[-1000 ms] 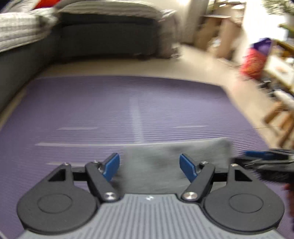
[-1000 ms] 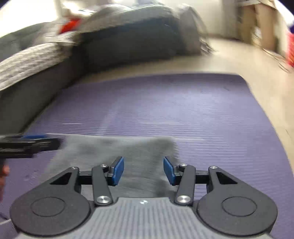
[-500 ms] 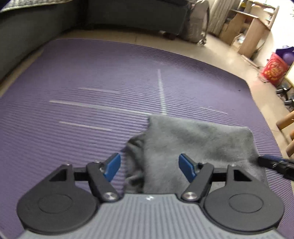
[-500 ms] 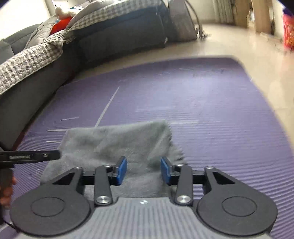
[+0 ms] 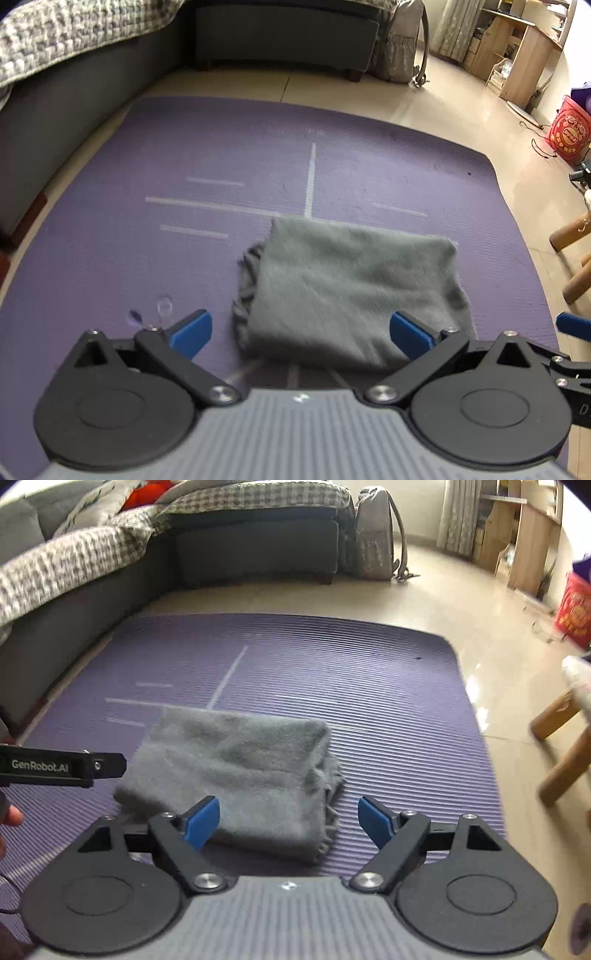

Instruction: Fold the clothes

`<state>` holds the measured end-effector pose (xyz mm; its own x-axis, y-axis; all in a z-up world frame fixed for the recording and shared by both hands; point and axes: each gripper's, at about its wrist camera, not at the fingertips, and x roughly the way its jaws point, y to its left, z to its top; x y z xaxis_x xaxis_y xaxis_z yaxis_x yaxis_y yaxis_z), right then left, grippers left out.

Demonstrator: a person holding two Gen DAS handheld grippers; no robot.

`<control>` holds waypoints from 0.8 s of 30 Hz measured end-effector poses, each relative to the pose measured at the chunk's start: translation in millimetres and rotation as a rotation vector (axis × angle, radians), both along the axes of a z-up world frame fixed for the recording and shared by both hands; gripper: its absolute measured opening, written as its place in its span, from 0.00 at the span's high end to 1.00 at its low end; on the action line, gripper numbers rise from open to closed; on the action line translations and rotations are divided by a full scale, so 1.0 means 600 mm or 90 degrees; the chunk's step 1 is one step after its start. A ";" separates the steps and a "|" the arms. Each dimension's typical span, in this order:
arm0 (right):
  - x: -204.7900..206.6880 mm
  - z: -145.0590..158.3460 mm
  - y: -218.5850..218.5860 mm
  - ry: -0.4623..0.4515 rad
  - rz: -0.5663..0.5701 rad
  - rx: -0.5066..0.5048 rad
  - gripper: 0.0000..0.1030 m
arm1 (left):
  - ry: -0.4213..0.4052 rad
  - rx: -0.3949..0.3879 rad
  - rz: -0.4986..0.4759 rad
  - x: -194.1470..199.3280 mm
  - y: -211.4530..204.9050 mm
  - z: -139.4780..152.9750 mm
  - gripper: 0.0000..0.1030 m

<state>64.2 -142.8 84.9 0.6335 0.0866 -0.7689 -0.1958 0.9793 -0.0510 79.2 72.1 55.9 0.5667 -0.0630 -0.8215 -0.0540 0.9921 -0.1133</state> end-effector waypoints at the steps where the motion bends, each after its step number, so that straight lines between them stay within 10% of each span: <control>1: -0.006 0.000 -0.002 0.004 -0.005 0.001 0.19 | 0.015 0.016 -0.007 -0.001 -0.009 -0.003 0.00; 6: -0.026 -0.030 -0.023 0.048 -0.061 0.020 0.19 | 0.033 0.075 -0.027 -0.014 -0.048 -0.014 0.00; 24: 0.006 -0.063 0.025 0.066 0.006 -0.042 0.18 | 0.057 0.021 -0.023 0.019 -0.067 -0.048 0.00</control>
